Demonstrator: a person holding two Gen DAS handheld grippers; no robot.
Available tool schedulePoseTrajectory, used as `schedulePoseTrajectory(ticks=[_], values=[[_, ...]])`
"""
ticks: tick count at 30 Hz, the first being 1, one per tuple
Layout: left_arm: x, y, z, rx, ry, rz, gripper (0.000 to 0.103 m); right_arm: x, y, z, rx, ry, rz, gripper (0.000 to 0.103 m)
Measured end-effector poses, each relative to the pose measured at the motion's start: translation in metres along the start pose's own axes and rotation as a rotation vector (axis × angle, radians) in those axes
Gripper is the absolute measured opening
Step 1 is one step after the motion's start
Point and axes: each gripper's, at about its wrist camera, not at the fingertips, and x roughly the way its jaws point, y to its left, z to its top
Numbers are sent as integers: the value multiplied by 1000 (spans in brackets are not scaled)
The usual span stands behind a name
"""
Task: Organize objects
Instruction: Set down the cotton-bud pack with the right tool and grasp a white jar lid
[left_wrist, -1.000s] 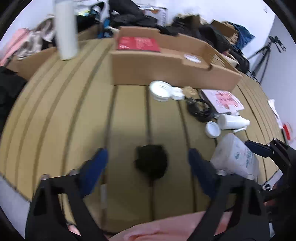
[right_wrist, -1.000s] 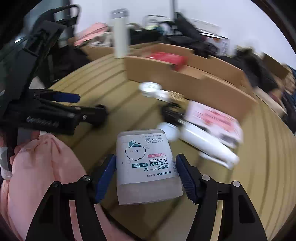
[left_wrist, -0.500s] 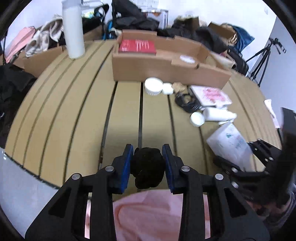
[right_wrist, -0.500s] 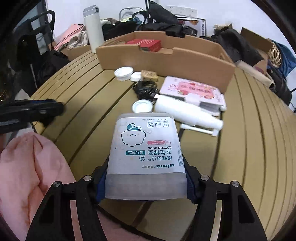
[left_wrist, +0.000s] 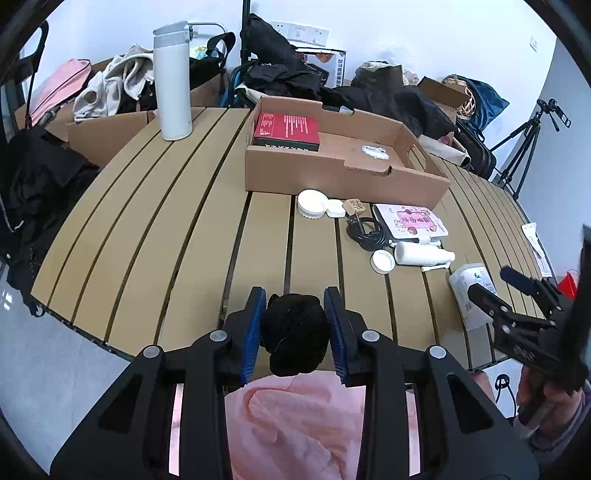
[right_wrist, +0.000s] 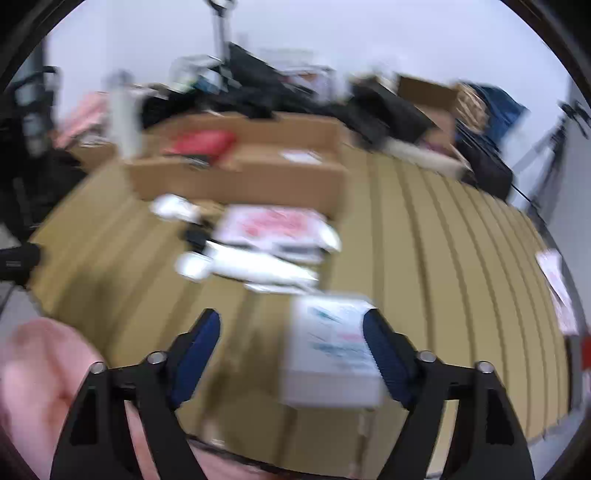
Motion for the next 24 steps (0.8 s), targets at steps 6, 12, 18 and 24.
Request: schedulePoseTrajectory(ticks=[6,12,18,24], values=[[13,12,-2,-25,21,-11,29,31,57,9,-80,26,192,83],[27,25,-3,-36,37,-18,29,93,82,14,-67,112,137,74],[45,28,-2,-40,58,-26,29,100,85,18,-112,90,90,42],[37,22,-2,-34,52,-26,29,95,88,16,-136,95,102,32]])
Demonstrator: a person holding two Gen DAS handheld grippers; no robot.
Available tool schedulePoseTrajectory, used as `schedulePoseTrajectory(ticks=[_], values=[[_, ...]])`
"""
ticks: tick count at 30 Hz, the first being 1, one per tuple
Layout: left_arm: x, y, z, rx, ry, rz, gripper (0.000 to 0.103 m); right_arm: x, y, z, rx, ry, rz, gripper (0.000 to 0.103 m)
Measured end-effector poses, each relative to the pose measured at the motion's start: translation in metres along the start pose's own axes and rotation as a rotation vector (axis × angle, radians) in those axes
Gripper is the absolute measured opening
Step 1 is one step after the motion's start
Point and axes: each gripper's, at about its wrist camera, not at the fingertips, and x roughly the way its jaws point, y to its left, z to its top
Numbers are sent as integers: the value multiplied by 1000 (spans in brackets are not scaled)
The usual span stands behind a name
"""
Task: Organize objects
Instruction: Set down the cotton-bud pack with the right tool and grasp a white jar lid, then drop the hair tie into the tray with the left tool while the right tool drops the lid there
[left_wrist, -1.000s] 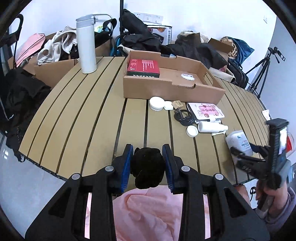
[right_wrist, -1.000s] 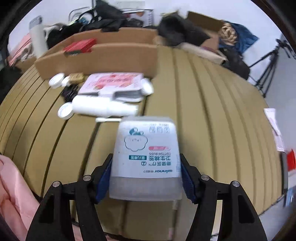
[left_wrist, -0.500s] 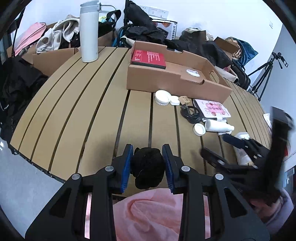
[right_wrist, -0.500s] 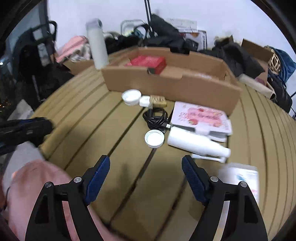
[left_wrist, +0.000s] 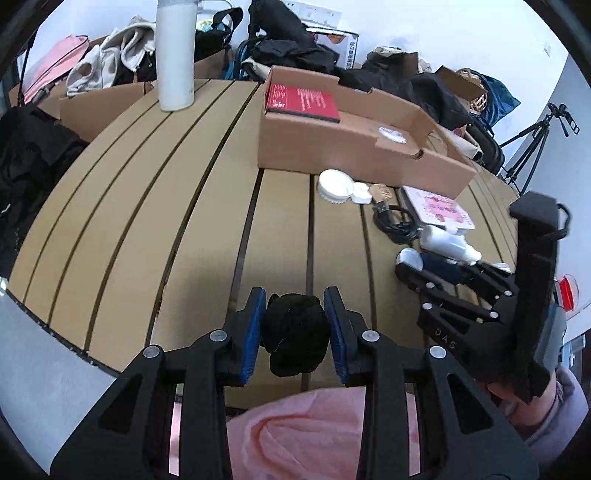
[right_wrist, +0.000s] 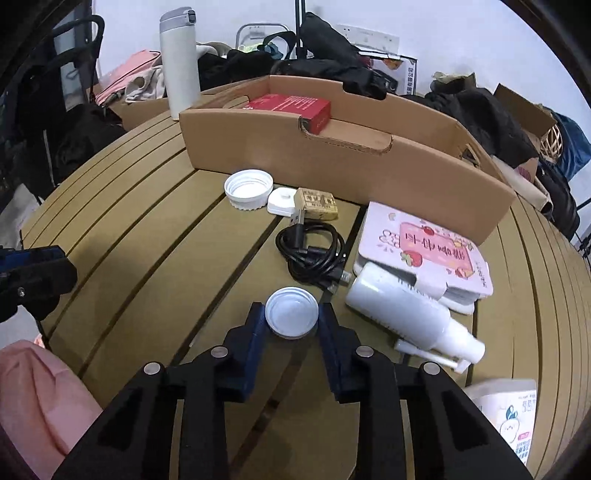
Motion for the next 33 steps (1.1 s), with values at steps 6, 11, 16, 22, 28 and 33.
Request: schedulePoseTrajectory(ticks=[6,11,16,22,28,33], values=[[-52,-13,-12,16,-65,-25,29,-59,-6,-15,10,-84,46,32],[-82,-37,-34,48,-85,-50,29,-131,-17,-46,1,-161,26,32],[-94,-56,-39,79,-95,-50,29,-164,-26,-61,33,-190,15,32],[-100,-67,0,112,-116,-58,29,-171,-41,-46,46,-212,15,32],[-73,-82,121,118,-128,-88,29,-152,-82,50,32,-209,76,32],[8,-88,229,82,-22,-116,29,-82,-137,164,96,-83,132,32]])
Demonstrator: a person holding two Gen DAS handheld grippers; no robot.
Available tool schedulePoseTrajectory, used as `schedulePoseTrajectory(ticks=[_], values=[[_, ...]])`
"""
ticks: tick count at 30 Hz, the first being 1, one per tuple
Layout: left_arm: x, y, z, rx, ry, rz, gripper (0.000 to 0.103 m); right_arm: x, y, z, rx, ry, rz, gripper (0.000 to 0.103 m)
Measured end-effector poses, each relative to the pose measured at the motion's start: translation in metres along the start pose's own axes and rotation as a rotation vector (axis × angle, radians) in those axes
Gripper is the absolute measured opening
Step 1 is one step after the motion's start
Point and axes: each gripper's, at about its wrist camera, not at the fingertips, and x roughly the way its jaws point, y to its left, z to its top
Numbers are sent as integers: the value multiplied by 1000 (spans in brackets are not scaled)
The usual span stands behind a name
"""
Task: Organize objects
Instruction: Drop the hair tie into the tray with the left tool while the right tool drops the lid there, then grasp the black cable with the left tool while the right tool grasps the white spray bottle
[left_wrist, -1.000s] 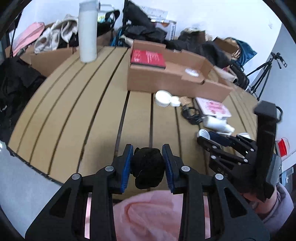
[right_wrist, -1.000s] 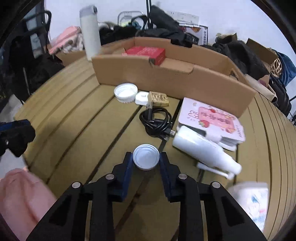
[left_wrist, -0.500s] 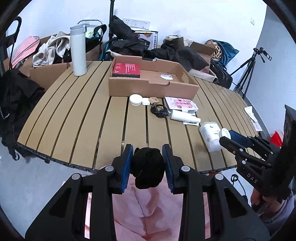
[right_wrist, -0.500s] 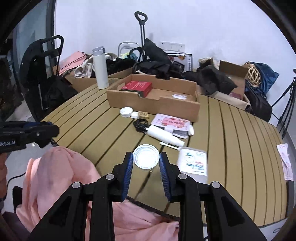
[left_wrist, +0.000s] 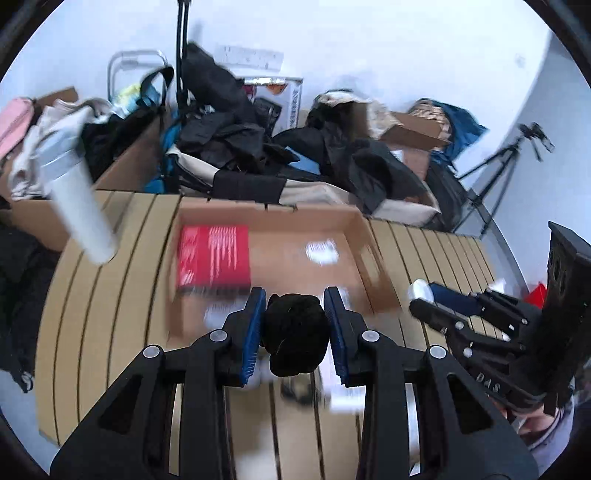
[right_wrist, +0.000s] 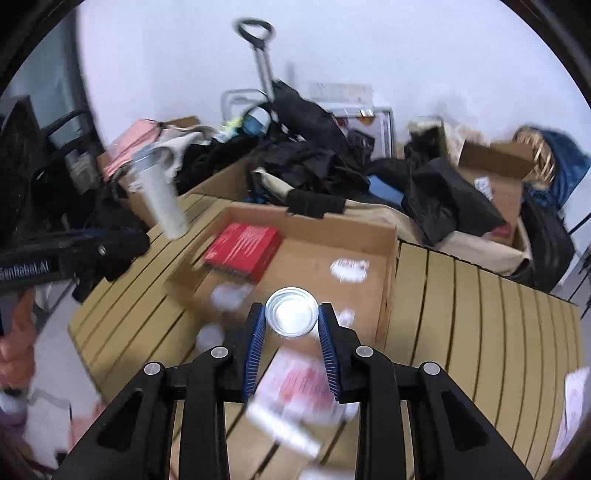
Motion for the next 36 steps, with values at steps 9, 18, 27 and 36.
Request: schedulePoseTrajectory(ticks=[9,18,27,36], values=[[195,22,66,-28,198,50,29,175,-72,68,63,225,-94,32],[205,34,67,-33,158,12,62,207,-65,73,-24,200,-107,93],[42,25,71,59,-6,69,70,74,-78,73,1,138,-148,93],[-128,-6,55,121,-88,220,82,-154,-61,61,-23,-53,-301,93]])
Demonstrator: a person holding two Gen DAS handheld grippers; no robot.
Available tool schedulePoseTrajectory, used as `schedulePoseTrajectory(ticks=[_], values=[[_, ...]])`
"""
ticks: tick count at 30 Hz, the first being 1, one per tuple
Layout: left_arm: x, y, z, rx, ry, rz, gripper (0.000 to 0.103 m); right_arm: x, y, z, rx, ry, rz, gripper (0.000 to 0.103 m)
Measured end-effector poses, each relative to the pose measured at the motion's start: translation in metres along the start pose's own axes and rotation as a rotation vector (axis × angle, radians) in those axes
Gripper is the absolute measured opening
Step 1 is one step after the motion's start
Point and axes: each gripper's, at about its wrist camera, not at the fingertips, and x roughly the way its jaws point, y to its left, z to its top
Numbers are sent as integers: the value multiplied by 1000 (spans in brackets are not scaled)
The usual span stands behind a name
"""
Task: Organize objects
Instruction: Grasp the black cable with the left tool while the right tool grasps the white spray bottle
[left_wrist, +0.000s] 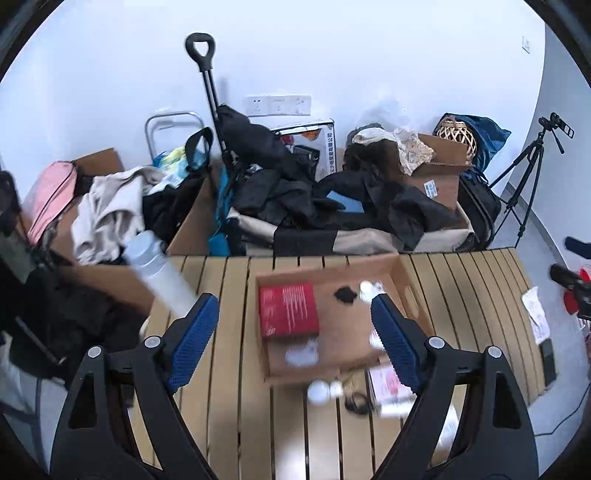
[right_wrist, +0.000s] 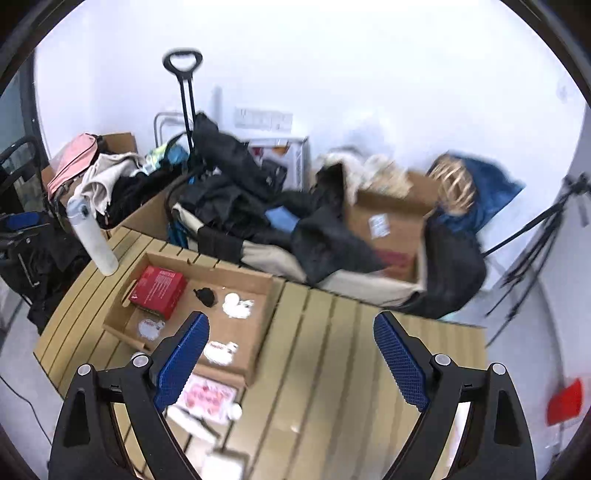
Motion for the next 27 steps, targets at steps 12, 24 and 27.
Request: schedulePoseTrajectory(ticks=[12,24,27], values=[[-184,14,-38,0,-213,-40,97,-202,42,-10,-95,-168,129,93],[-167,0,-171,50,-271,-47,103,-176,105,-124,-177,-219,399,103],[-122,-6,-203,27,-221,-65,103,-129,125,-157,-187,-162,362,103]])
